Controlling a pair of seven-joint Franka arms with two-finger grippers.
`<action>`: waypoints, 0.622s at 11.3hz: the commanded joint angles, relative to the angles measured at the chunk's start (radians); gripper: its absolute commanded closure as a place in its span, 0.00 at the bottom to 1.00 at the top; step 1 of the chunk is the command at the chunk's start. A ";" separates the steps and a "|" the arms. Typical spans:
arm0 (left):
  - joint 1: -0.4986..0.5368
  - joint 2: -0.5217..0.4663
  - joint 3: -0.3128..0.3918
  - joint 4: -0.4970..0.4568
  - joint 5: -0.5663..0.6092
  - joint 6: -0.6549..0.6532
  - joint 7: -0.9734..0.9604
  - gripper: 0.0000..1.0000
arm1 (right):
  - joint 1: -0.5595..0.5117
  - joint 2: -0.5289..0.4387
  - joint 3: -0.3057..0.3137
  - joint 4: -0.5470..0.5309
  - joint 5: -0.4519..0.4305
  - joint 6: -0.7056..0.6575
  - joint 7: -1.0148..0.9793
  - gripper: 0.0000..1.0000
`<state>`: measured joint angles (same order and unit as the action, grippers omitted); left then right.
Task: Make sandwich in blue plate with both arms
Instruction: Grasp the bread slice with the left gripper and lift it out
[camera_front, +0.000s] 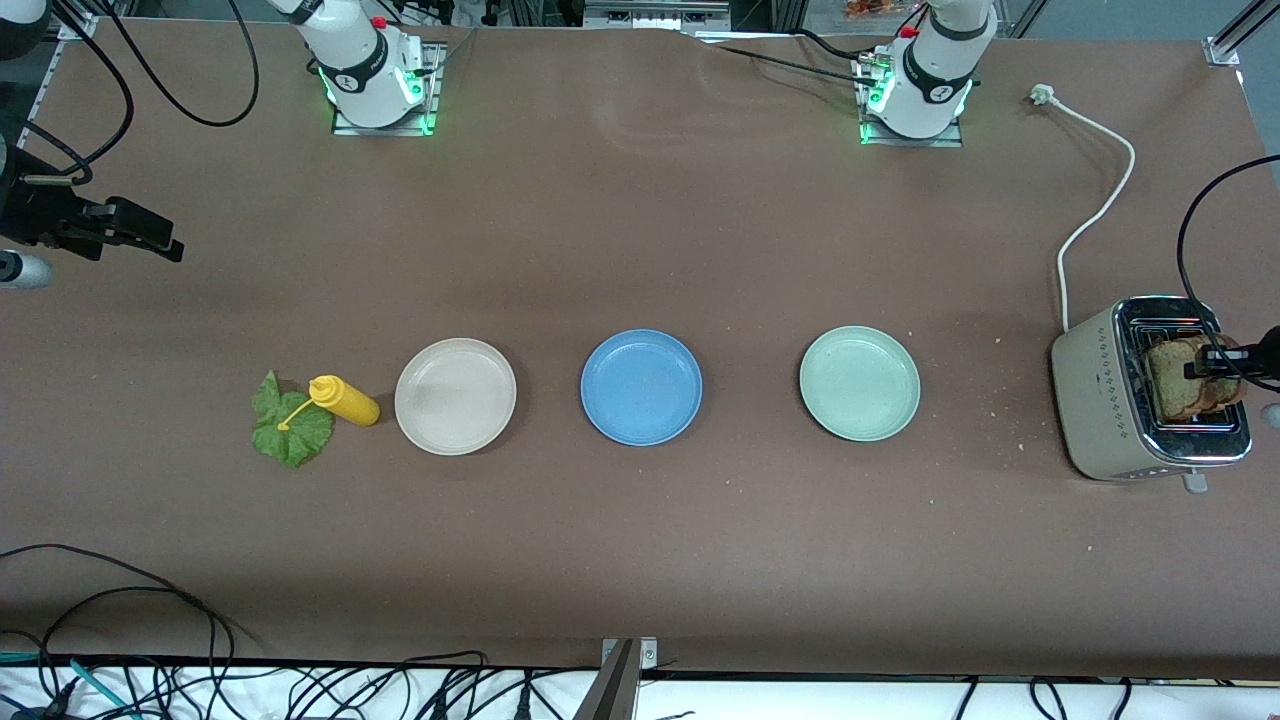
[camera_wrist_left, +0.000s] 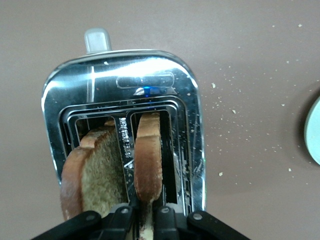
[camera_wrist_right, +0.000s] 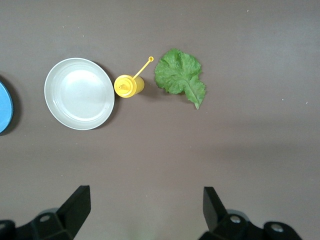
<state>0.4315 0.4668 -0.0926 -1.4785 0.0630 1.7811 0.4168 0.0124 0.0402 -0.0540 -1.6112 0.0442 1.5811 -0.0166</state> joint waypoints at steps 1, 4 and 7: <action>-0.033 -0.094 -0.013 0.050 0.083 -0.109 0.008 1.00 | -0.005 -0.006 0.002 0.000 0.014 0.000 -0.005 0.00; -0.126 -0.114 -0.059 0.161 0.118 -0.261 0.004 1.00 | -0.005 -0.006 0.002 0.000 0.014 0.002 -0.003 0.00; -0.258 -0.120 -0.093 0.178 0.087 -0.315 -0.003 1.00 | -0.003 -0.010 0.005 0.000 0.016 -0.004 0.007 0.00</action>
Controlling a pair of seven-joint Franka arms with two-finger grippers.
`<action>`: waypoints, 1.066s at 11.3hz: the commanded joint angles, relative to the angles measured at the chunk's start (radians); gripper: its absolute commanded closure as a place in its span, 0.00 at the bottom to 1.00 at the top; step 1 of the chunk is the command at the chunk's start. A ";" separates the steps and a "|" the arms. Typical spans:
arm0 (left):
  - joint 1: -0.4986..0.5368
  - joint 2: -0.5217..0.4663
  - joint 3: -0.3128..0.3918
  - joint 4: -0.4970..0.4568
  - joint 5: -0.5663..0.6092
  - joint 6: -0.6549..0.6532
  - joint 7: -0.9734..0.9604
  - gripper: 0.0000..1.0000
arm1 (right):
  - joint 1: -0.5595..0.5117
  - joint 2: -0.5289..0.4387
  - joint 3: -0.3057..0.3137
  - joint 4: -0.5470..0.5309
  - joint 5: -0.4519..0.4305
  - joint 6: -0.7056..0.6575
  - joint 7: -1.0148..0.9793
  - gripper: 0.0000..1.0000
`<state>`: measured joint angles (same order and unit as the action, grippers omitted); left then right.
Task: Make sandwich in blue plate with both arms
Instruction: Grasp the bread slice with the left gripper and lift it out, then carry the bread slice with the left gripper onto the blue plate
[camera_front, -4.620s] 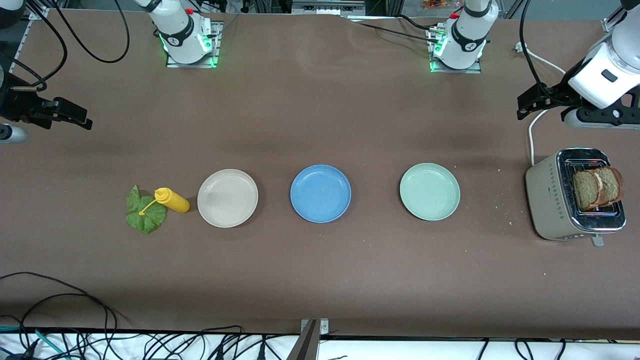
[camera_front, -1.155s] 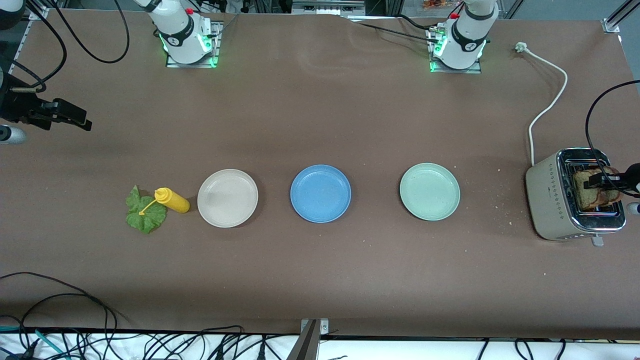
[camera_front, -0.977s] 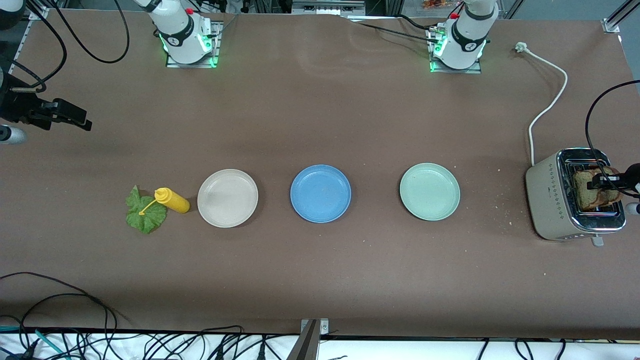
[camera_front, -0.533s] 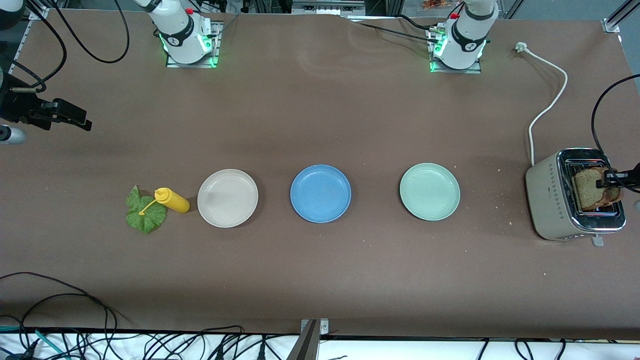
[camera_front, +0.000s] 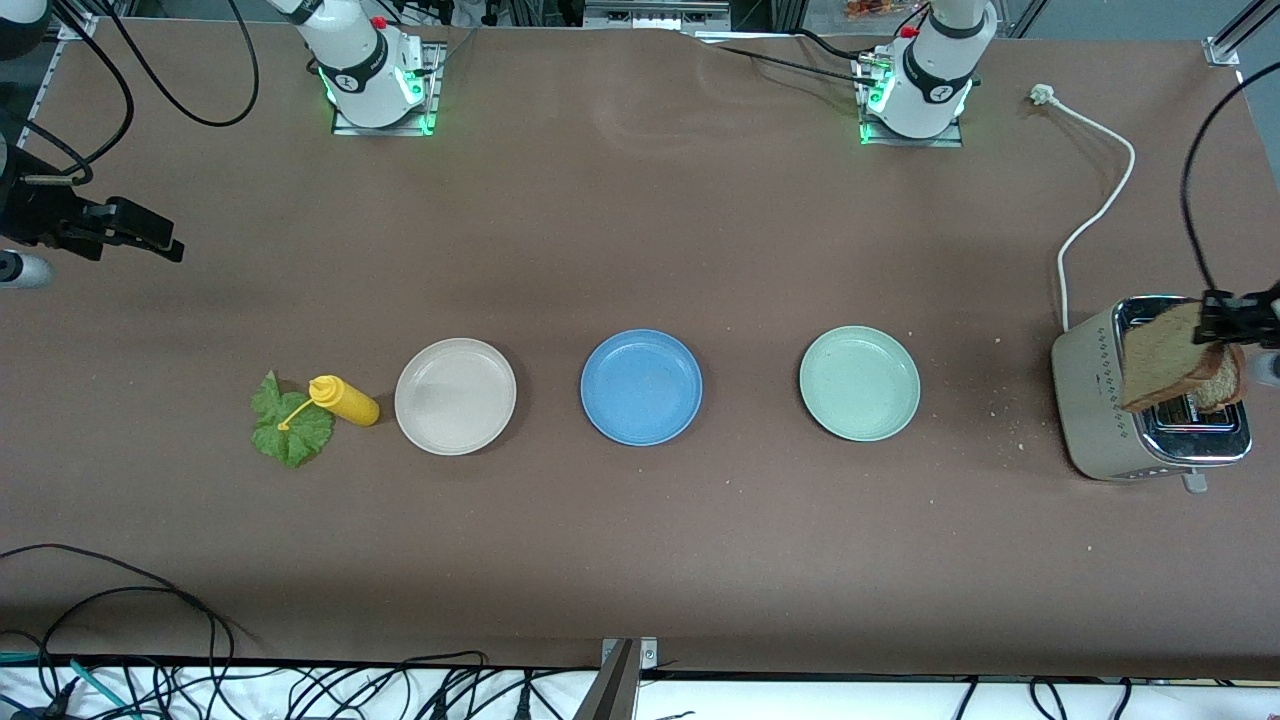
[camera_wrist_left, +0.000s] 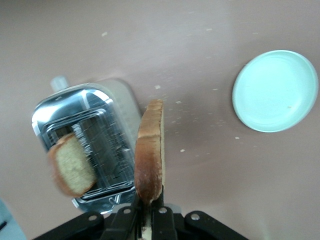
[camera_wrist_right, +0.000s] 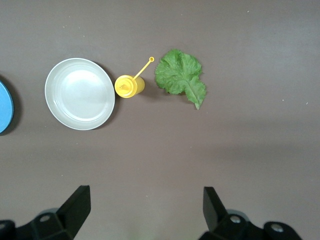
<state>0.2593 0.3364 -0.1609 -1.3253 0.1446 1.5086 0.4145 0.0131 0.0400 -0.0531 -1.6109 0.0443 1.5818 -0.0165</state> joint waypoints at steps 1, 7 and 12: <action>-0.092 0.012 -0.055 0.018 -0.038 -0.045 -0.005 1.00 | -0.004 -0.009 0.004 0.000 0.014 -0.003 0.007 0.00; -0.208 0.212 -0.075 0.006 -0.530 0.071 -0.043 1.00 | -0.002 -0.009 0.004 0.000 0.016 -0.006 0.007 0.00; -0.385 0.413 -0.075 0.003 -0.931 0.431 -0.071 1.00 | -0.004 -0.009 0.004 0.000 0.016 -0.006 0.007 0.00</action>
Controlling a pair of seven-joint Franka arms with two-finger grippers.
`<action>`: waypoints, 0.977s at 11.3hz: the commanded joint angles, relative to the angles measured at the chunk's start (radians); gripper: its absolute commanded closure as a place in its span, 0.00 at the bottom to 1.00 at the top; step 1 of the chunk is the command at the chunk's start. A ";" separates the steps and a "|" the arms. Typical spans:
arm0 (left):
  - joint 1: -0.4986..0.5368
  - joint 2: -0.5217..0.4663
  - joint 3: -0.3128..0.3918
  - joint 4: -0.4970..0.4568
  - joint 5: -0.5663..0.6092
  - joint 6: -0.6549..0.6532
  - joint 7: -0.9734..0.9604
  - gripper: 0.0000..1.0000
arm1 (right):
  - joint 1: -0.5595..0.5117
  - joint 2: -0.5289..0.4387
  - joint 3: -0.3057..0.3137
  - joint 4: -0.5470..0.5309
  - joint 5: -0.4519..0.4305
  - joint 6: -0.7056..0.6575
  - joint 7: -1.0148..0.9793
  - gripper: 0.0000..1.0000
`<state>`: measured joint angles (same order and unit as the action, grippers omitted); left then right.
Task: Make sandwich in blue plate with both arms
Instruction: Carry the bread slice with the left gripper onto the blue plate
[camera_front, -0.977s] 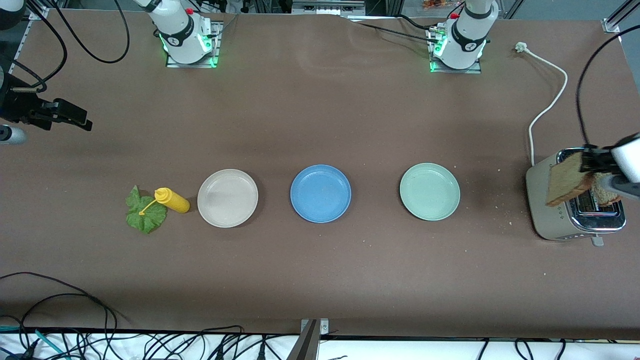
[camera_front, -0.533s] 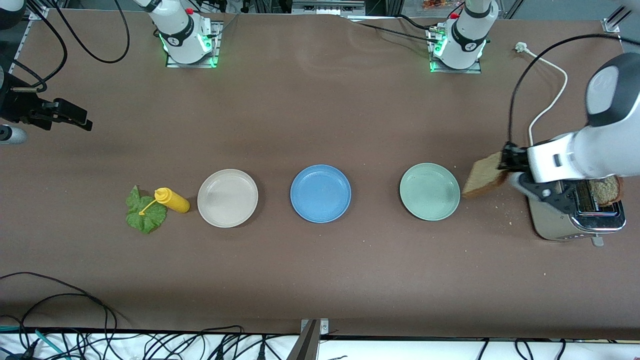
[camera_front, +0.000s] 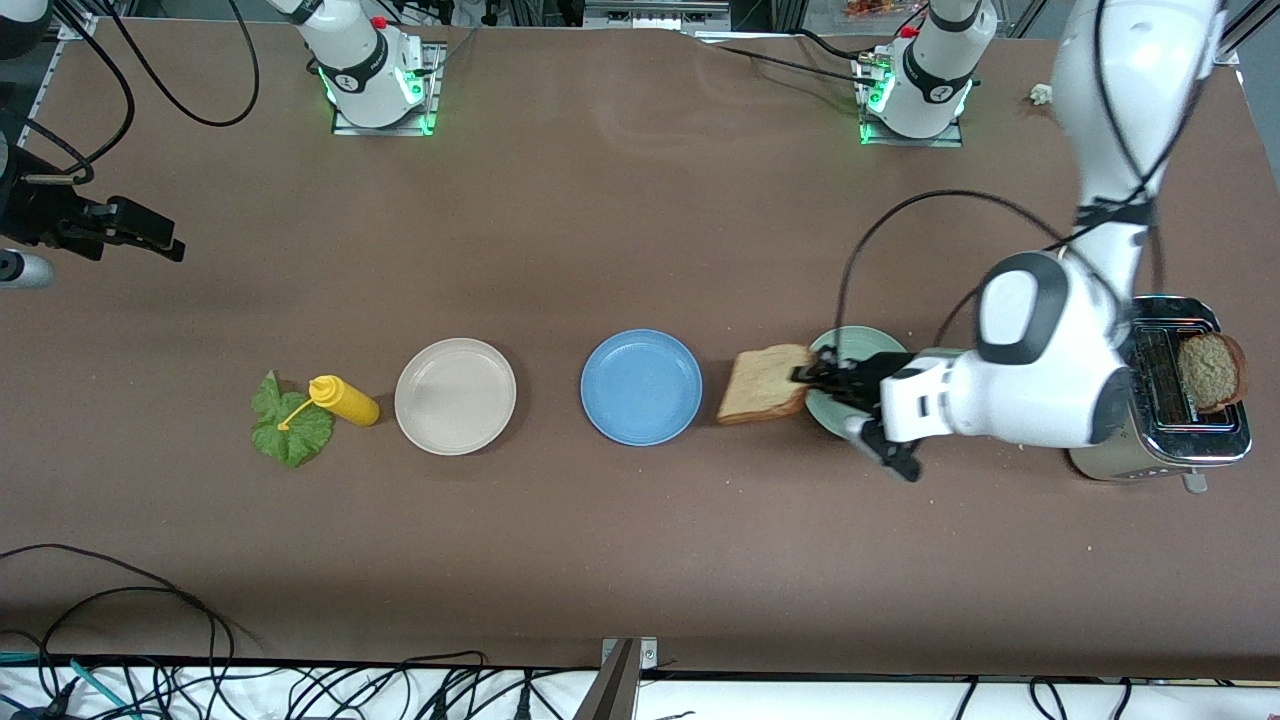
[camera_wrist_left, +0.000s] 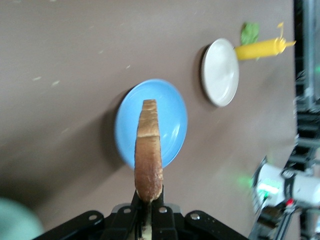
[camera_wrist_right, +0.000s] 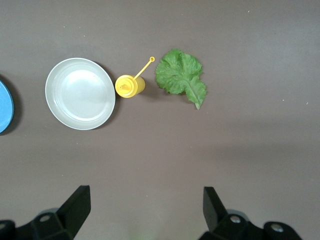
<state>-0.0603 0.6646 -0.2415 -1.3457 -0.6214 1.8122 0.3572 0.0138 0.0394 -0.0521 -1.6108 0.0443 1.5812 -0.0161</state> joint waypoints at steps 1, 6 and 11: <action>-0.094 0.113 0.005 0.023 -0.226 0.190 -0.014 1.00 | -0.005 -0.009 0.003 0.000 0.016 -0.006 0.007 0.00; -0.145 0.174 0.005 -0.061 -0.397 0.246 0.005 1.00 | -0.005 -0.009 0.003 0.000 0.016 -0.006 0.007 0.00; -0.176 0.205 0.004 -0.087 -0.399 0.245 0.017 0.00 | -0.005 -0.009 0.003 0.000 0.016 -0.006 0.007 0.00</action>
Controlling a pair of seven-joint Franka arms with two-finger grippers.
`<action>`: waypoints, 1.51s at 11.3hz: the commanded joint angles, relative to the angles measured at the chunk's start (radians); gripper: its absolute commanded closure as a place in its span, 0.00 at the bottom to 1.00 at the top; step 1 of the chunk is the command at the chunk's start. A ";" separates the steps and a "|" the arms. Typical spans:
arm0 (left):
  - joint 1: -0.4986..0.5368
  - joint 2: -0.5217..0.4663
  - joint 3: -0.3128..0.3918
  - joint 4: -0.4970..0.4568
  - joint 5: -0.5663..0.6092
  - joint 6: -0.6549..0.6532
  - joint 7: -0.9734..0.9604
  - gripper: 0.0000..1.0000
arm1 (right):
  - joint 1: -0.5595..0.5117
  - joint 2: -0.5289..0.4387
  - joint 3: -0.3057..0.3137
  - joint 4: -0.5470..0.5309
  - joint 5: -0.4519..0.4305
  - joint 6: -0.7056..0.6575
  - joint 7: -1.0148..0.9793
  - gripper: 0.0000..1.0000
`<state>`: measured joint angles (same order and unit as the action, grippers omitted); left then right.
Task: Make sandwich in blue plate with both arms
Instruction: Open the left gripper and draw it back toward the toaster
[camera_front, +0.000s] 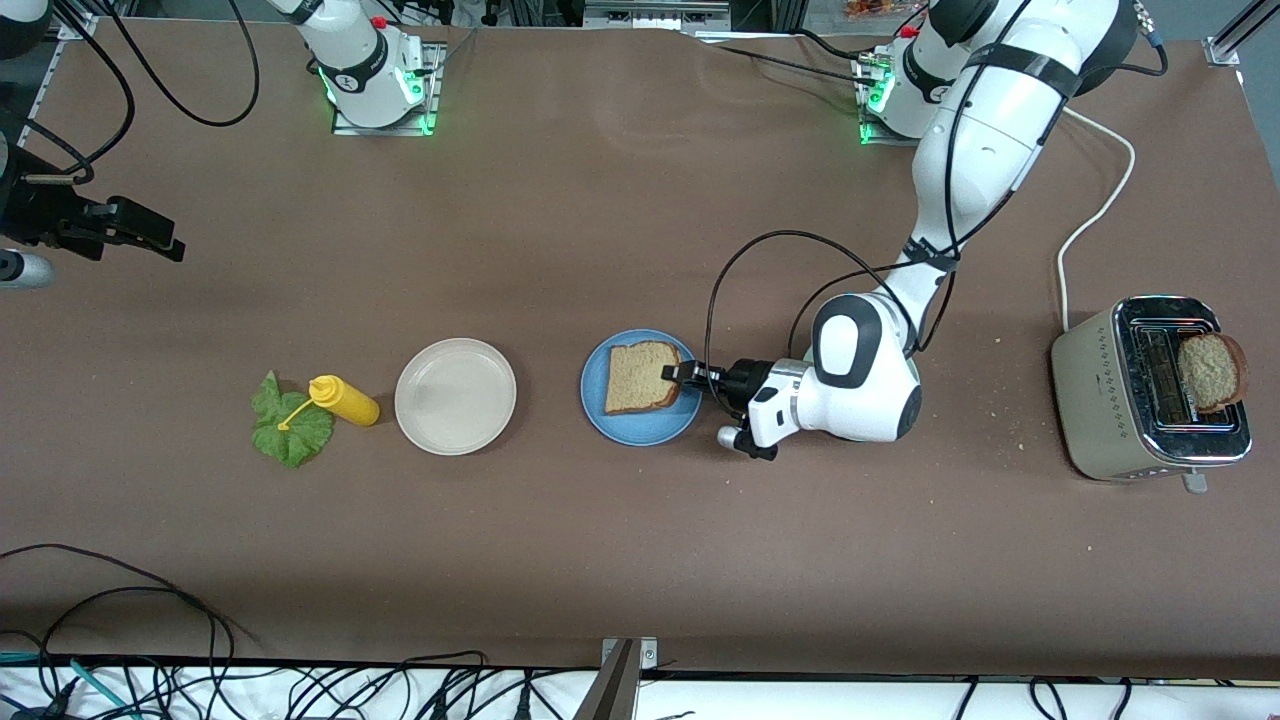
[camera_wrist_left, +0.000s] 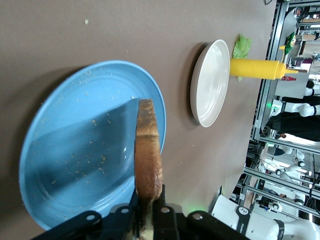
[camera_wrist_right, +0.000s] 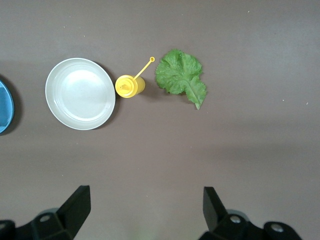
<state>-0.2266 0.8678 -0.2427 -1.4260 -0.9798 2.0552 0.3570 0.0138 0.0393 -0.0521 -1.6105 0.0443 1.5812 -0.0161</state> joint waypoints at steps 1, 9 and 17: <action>-0.002 -0.003 0.005 -0.007 -0.030 -0.003 0.017 0.00 | -0.003 -0.009 0.003 0.000 0.016 -0.006 0.007 0.00; 0.032 -0.124 0.031 0.009 0.485 -0.007 -0.015 0.00 | -0.005 -0.009 0.003 0.000 0.017 0.002 0.008 0.00; 0.177 -0.331 0.046 0.010 0.916 -0.170 -0.016 0.00 | 0.001 -0.004 0.009 0.000 -0.023 0.040 0.001 0.00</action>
<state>-0.0741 0.6287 -0.1977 -1.3902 -0.1968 1.9426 0.3459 0.0148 0.0397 -0.0482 -1.6105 0.0386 1.6070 -0.0161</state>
